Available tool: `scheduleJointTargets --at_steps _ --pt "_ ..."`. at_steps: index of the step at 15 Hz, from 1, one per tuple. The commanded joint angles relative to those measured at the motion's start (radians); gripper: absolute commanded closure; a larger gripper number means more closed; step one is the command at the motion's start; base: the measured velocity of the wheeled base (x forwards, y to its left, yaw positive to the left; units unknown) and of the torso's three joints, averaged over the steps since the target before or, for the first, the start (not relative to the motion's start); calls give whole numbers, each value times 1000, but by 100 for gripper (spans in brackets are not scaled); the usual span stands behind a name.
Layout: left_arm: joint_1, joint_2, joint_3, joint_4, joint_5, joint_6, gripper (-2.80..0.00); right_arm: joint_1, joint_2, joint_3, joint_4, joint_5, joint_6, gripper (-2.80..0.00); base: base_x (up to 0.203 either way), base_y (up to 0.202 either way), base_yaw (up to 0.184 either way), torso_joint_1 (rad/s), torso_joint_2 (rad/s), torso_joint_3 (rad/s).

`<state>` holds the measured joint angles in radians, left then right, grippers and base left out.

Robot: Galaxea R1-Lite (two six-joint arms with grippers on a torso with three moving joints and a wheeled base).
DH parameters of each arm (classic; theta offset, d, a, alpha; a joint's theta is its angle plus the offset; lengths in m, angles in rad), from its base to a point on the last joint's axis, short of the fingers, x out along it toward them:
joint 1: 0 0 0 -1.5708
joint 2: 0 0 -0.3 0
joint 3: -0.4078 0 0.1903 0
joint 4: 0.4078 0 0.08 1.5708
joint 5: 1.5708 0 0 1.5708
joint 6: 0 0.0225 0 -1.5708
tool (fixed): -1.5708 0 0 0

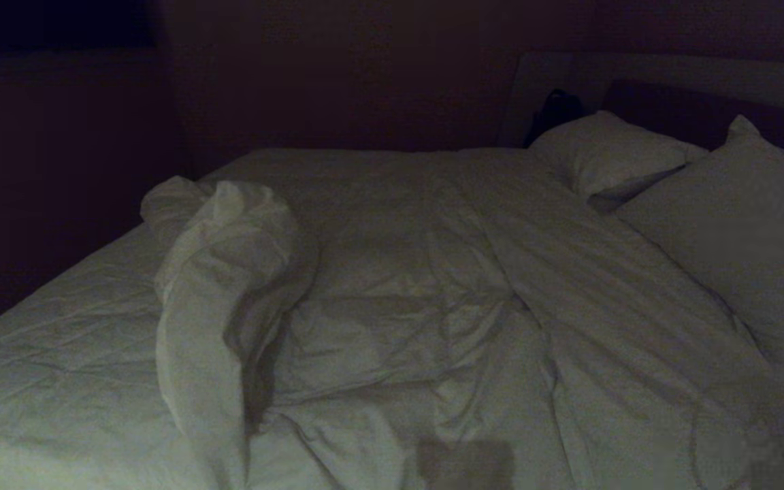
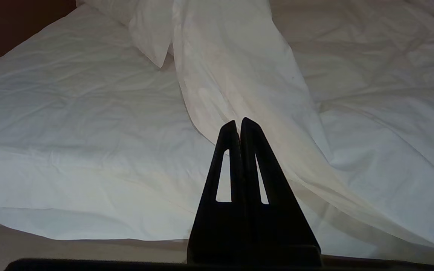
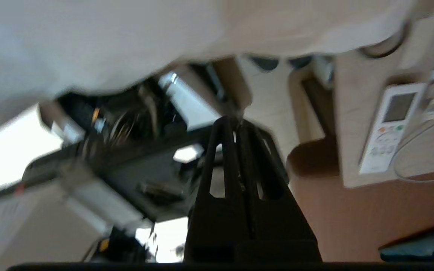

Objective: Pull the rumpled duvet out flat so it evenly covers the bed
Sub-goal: Flatten the corners of the folded blanket

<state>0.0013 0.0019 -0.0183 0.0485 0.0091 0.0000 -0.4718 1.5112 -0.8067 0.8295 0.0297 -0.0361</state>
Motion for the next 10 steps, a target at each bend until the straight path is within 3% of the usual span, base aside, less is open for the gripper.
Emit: scheduleJointTargets --at_steps 1,10 --pt "0 0 0 1 0 0 0 -17 -5 35 -413 -28 3 0 0 0 0 0 0 0" --pt "0 0 0 1 0 0 0 -137 117 24 -550 -50 -8 0 0 0 0 0 0 0"
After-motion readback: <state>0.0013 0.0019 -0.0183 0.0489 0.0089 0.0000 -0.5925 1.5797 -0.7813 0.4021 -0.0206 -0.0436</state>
